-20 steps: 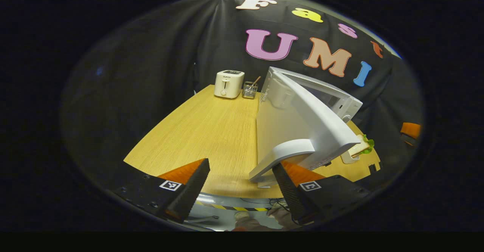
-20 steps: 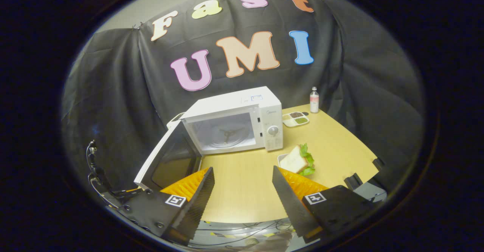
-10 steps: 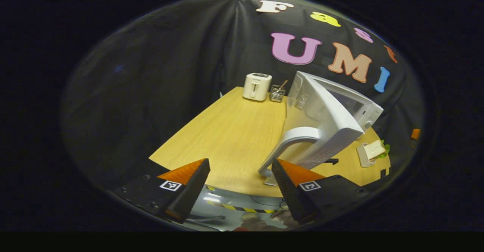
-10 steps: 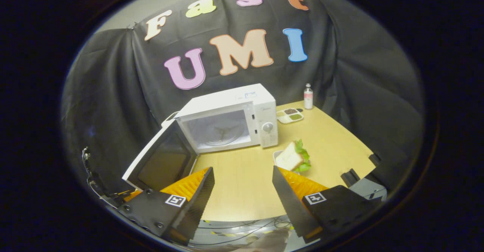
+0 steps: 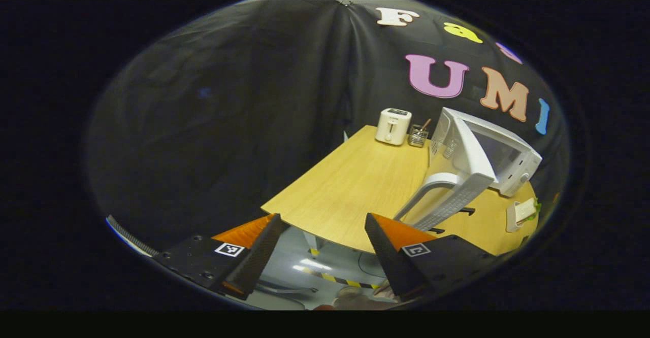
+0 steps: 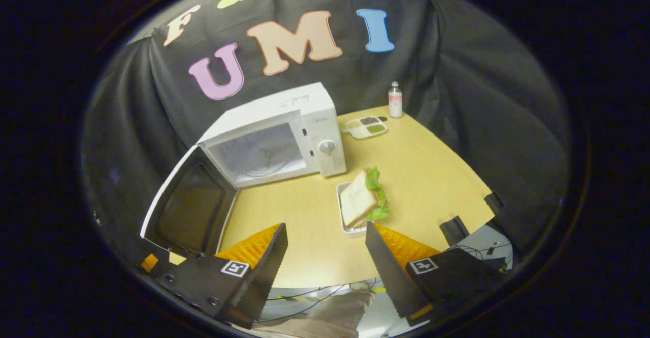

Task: Open the microwave oven with the left hand, put the food in, and close the microwave oven.

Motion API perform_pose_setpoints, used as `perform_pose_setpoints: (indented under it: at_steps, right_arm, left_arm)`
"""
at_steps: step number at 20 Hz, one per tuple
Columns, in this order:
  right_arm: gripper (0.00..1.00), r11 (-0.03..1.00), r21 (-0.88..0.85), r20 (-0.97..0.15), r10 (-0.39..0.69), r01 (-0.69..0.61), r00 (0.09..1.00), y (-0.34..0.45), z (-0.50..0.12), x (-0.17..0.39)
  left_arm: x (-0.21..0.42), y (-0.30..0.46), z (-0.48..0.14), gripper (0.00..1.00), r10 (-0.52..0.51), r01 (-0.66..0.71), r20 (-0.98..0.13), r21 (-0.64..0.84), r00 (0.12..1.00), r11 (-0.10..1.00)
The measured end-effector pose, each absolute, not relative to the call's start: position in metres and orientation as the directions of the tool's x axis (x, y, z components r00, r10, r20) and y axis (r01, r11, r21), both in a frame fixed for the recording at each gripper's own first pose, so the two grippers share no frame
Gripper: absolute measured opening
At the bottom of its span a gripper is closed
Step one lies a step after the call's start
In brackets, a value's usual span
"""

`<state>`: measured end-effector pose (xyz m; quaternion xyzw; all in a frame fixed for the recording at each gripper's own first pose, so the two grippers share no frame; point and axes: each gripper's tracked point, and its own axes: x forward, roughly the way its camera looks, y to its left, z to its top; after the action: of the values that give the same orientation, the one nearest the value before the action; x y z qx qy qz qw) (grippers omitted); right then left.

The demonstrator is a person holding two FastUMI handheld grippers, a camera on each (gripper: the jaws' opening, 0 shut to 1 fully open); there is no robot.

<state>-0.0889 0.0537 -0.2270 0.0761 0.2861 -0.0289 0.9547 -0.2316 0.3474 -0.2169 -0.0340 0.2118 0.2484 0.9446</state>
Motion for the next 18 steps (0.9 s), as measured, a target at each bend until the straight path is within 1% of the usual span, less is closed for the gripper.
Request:
perform_pose_setpoints:
  at_steps: [2, 4, 6, 7, 8, 9, 11, 12, 13, 16, 17, 18]
  right_arm:
    - [0.92, 0.979, 0.162, -0.594, -0.003, 0.124, 0.805, 0.038, -0.236, -0.069]
    - [0.89, 0.968, 0.209, -0.642, 0.031, 0.136, 0.766, 0.024, -0.243, -0.05]
    - [0.89, 0.961, 0.229, -0.706, 0.055, 0.154, 0.706, 0.006, -0.256, -0.032]
    - [0.89, 0.959, 0.231, -0.738, 0.062, 0.164, 0.672, -0.004, -0.264, -0.024]
    - [0.89, 0.956, 0.237, -0.767, 0.074, 0.175, 0.637, -0.012, -0.271, -0.016]
    - [0.89, 0.953, 0.248, -0.793, 0.096, 0.174, 0.602, -0.017, -0.278, -0.009]
    - [0.89, 0.941, 0.29, -0.815, 0.148, 0.172, 0.56, -0.022, -0.289, 0.009]
    - [0.97, 0.936, 0.308, -0.827, 0.174, 0.171, 0.535, -0.023, -0.295, 0.015]
    - [0.97, 0.932, 0.318, -0.838, 0.192, 0.171, 0.511, -0.026, -0.301, 0.02]
    - [0.97, 0.929, 0.335, -0.866, 0.238, 0.156, 0.439, -0.029, -0.322, 0.028]
    - [0.97, 0.927, 0.343, -0.871, 0.253, 0.153, 0.421, -0.03, -0.327, 0.031]
    - [0.97, 0.924, 0.352, -0.874, 0.268, 0.149, 0.405, -0.03, -0.332, 0.032]
  left_arm:
    - [-0.233, 0.341, -0.199, 0.96, 0.497, -0.508, -0.377, 0.077, 0.782, 0.858]
    - [-0.23, 0.329, -0.184, 0.96, 0.52, -0.529, -0.351, 0.079, 0.778, 0.845]
    - [-0.228, 0.314, -0.172, 0.96, 0.54, -0.549, -0.331, 0.074, 0.774, 0.832]
    - [-0.227, 0.305, -0.166, 0.94, 0.548, -0.558, -0.323, 0.068, 0.772, 0.827]
    - [-0.225, 0.296, -0.162, 0.96, 0.555, -0.569, -0.312, 0.055, 0.771, 0.821]
    - [-0.224, 0.287, -0.158, 0.96, 0.566, -0.584, -0.307, 0.041, 0.765, 0.811]
    - [-0.224, 0.268, -0.159, 0.96, 0.577, -0.607, -0.313, 0.001, 0.755, 0.795]
    - [-0.226, 0.258, -0.16, 0.94, 0.583, -0.62, -0.318, -0.019, 0.748, 0.784]
    - [-0.228, 0.251, -0.162, 0.96, 0.591, -0.635, -0.326, -0.035, 0.738, 0.772]
    - [-0.236, 0.233, -0.167, 0.96, 0.62, -0.678, -0.338, -0.079, 0.708, 0.731]
    - [-0.238, 0.228, -0.167, 0.94, 0.629, -0.689, -0.341, -0.087, 0.699, 0.719]
    - [-0.239, 0.224, -0.168, 0.96, 0.639, -0.699, -0.339, -0.09, 0.691, 0.709]
